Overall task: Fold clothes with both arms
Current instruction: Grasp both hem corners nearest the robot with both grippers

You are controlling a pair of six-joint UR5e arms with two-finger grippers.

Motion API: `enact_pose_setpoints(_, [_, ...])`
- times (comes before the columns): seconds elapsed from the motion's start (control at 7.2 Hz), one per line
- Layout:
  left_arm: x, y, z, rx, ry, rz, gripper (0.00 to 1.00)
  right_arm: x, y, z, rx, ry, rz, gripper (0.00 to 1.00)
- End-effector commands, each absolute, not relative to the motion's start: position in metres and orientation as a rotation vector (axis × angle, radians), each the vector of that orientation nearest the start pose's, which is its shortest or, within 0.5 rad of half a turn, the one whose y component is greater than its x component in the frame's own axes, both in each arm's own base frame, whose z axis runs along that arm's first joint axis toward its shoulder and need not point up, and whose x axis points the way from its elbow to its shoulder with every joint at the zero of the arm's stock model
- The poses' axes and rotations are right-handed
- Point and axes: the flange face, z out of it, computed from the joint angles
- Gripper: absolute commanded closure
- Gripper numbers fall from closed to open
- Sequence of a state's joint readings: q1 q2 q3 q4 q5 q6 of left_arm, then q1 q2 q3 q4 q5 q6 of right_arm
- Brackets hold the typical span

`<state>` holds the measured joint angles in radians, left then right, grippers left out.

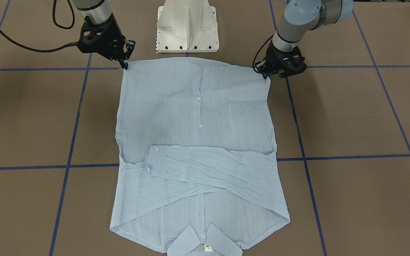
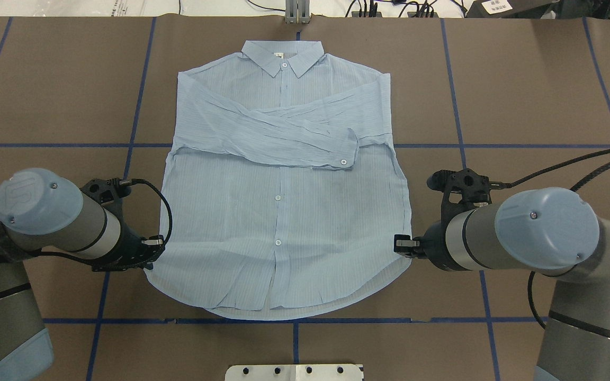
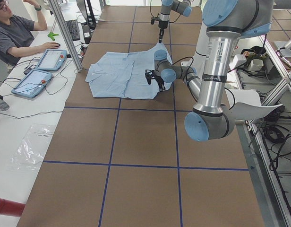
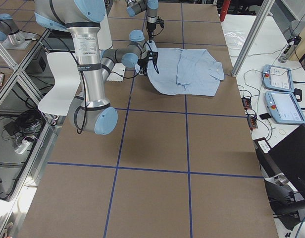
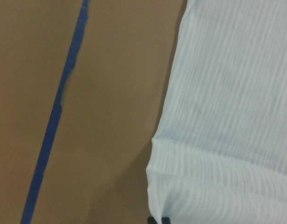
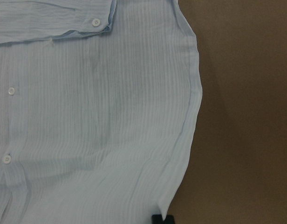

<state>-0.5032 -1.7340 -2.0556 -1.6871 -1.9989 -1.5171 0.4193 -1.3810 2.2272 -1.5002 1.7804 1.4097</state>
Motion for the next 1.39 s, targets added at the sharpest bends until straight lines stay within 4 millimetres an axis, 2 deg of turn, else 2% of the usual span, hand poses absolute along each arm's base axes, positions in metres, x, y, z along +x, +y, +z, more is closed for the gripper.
enact_pose_setpoints(0.0, [0.4, -0.326, 0.34, -0.19, 0.845, -0.244, 1.0, -0.384, -0.297, 0.269, 0.072, -0.93, 0.146, 1.0])
enact_pose_setpoints(0.69, [0.398, -0.325, 0.339, -0.187, 0.848, -0.237, 1.0, -0.362, -0.314, 0.282, 0.027, -0.92, 0.168, 1.0])
enact_pose_setpoints(1.25, [0.395, -0.326, 0.332, -0.181, 0.864, -0.237, 1.0, -0.358, -0.32, 0.28, 0.028, -0.923, 0.18, 1.0])
